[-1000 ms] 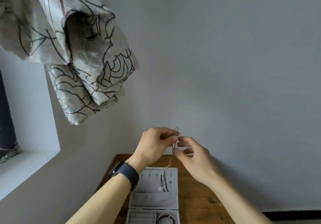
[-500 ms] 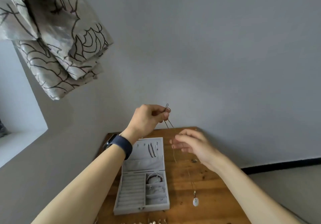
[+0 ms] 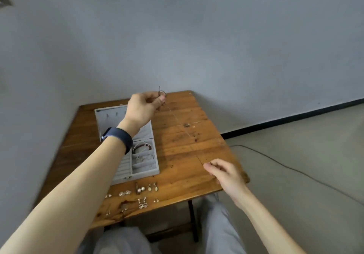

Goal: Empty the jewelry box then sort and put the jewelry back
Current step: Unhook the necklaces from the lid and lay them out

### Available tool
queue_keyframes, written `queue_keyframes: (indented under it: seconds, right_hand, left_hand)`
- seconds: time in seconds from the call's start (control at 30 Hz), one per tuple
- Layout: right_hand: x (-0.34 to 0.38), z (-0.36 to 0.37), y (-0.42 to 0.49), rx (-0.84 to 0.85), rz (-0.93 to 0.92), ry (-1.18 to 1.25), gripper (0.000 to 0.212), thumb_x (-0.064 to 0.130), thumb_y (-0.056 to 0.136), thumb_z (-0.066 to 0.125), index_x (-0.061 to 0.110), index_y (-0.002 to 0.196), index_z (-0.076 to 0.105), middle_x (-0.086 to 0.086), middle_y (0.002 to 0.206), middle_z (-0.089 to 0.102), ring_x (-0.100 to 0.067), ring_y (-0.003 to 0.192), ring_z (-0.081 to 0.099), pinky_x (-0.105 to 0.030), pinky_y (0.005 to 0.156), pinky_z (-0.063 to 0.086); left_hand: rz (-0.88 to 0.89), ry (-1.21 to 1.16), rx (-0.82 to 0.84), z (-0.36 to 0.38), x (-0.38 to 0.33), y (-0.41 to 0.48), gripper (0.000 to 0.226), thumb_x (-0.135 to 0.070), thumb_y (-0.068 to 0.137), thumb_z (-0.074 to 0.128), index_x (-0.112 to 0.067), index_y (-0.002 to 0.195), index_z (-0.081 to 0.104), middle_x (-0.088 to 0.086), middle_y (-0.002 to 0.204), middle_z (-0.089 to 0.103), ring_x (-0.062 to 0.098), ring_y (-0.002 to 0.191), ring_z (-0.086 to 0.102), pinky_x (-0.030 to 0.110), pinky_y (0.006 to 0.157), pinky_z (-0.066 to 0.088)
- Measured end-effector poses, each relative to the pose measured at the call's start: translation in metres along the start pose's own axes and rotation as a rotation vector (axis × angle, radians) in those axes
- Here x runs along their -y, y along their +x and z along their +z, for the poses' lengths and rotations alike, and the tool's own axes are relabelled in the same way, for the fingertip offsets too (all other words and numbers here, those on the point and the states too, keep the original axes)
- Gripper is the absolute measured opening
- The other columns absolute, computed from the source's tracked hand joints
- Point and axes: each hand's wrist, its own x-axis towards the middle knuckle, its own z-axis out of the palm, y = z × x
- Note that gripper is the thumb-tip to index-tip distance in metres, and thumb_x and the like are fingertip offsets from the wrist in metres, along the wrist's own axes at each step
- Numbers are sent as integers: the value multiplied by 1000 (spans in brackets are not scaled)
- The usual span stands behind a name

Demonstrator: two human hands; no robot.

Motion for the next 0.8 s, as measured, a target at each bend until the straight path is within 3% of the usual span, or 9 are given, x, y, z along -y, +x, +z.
queue_keyframes:
  seconds: [0.13, 0.2, 0.3, 0.53, 0.7, 0.8]
  right_hand:
    - [-27, -2, -7, -150, 112, 306, 23, 15, 95, 62, 10, 72, 64, -1, 73, 68, -12, 68, 58, -26, 68, 39]
    - [-38, -2, -10, -136, 193, 601, 20, 11, 97, 59, 8, 78, 61, -7, 72, 66, -25, 78, 67, -32, 75, 49]
    - [-54, -4, -15, -123, 218, 725, 10, 9, 96, 58, 4, 93, 65, -10, 79, 66, -26, 79, 68, -34, 73, 53]
    - [-81, -4, -27, -166, 206, 546, 20, 8, 100, 54, 12, 115, 67, -12, 93, 75, -18, 72, 68, -26, 64, 54]
    - [-99, -13, -39, -185, 194, 222, 15, 22, 97, 63, 11, 99, 73, -7, 86, 76, -16, 66, 67, -39, 69, 55]
    - [-110, -16, -48, -263, 197, 211, 13, 21, 95, 65, 15, 100, 75, -2, 83, 77, -16, 66, 69, -40, 71, 57]
  left_hand:
    - [-38, -86, -4, 22, 15, -2, 13, -22, 96, 68, -17, 85, 75, -1, 89, 75, 11, 71, 63, 29, 82, 54]
    - [-64, -107, -12, 26, 24, 0, 17, -24, 96, 68, -19, 81, 74, -4, 86, 72, 9, 69, 61, 29, 78, 53]
    - [-94, -88, -4, 31, 36, 1, 17, -26, 96, 67, -21, 81, 74, -6, 87, 72, 5, 67, 62, 24, 73, 50]
    - [-155, 88, -7, 45, 58, 6, 11, -34, 94, 69, -25, 90, 73, -1, 89, 74, 9, 73, 62, 26, 78, 53]
    - [-131, 292, 16, 73, 70, 5, 12, -29, 94, 69, -24, 103, 74, -5, 97, 71, 13, 88, 65, 26, 87, 52]
    - [-150, 333, 63, 93, 81, 10, 12, -31, 92, 71, -26, 102, 75, -8, 100, 72, 14, 92, 67, 28, 90, 53]
